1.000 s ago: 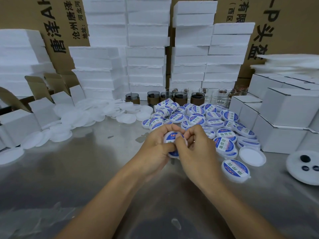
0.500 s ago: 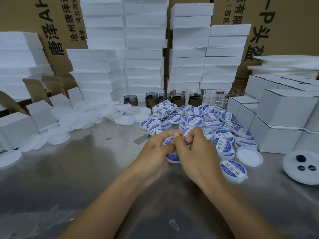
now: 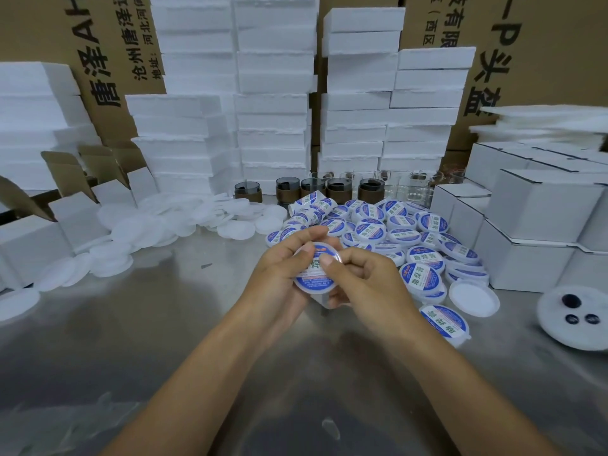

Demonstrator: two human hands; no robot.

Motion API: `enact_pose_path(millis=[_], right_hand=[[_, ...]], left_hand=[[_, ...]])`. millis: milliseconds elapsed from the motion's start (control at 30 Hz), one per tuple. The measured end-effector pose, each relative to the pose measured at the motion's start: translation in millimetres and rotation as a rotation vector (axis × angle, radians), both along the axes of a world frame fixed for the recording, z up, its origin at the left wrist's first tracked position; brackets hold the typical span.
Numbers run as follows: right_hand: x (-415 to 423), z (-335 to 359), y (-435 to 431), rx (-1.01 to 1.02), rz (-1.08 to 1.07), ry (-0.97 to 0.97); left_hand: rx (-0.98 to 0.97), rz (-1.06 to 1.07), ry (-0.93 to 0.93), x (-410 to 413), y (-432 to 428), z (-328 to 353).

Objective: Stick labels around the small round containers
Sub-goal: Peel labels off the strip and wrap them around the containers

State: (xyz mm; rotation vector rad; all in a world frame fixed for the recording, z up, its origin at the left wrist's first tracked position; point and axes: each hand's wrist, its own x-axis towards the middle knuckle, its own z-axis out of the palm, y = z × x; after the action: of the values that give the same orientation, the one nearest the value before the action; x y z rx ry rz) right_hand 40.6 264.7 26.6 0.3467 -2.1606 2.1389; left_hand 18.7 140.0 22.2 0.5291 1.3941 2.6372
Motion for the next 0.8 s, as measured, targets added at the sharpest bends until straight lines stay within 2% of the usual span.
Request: enact_pose_path(millis=[333, 600, 700, 800], right_hand=[[1.0, -6.1, -3.1, 0.007, 0.089, 0.016], [-0.2, -4.2, -4.2, -0.005, -0.001, 0.026], [-0.7, -4.1, -4.7, -0.009, -0.059, 0.034], [-1.4, -4.0, -3.9, -0.046, -0.137, 0.032]], left_hand=[[-0.005, 0.001, 0.034, 0.7, -2.1, 1.9], [0.019, -0.012, 0.044, 1.3, -2.9, 4.0], [-0.061, 0.041, 0.08, 1.0, -2.4, 1.3], [-0.243, 0.141, 0.138, 1.1, -0.2, -3.9]])
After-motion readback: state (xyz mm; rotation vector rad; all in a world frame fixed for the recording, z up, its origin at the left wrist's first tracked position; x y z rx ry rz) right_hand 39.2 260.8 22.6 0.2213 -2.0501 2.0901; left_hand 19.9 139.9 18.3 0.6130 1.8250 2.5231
